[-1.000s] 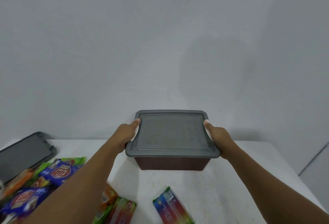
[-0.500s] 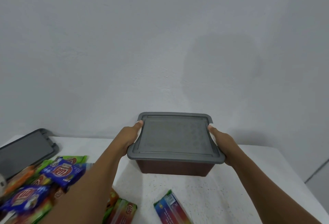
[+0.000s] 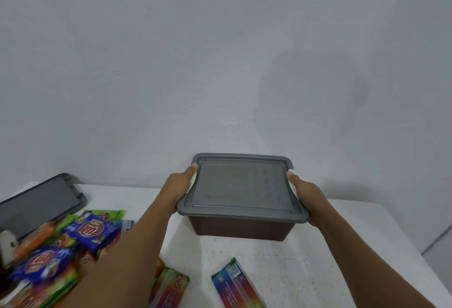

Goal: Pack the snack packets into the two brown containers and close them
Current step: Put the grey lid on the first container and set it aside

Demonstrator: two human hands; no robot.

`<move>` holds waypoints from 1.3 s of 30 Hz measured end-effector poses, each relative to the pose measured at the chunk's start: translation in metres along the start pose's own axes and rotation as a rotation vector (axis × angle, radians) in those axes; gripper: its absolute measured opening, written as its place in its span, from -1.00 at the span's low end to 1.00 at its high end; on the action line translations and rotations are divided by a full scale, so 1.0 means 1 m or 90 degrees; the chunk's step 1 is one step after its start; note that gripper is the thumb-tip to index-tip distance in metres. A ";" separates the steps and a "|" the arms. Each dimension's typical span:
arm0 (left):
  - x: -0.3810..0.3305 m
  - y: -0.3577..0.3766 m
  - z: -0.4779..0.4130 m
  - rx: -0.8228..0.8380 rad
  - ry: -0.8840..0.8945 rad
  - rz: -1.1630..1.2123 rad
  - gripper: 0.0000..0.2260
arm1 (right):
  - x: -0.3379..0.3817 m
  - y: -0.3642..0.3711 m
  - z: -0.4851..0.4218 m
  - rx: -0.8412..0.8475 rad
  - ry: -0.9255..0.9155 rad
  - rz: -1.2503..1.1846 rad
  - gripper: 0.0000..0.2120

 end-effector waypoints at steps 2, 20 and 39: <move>-0.001 0.000 0.002 -0.005 -0.005 0.012 -0.51 | 0.000 0.000 0.000 -0.001 -0.003 0.001 -0.38; -0.014 -0.045 0.025 -0.138 0.075 -0.018 -0.75 | 0.051 -0.010 0.018 -0.178 -0.232 0.236 -0.55; -0.020 -0.220 0.126 -0.229 0.315 -0.009 -0.77 | 0.089 0.235 0.144 0.185 -0.392 0.052 -0.89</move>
Point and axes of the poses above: each hand's wrist, its own z-axis away from the middle knuckle, its own y-axis out of the palm, x = y × z, the point moved 7 cm from there along -z, towards the middle knuckle, and after that the axes turned 12 degrees about -z, right-handed, at the moved point
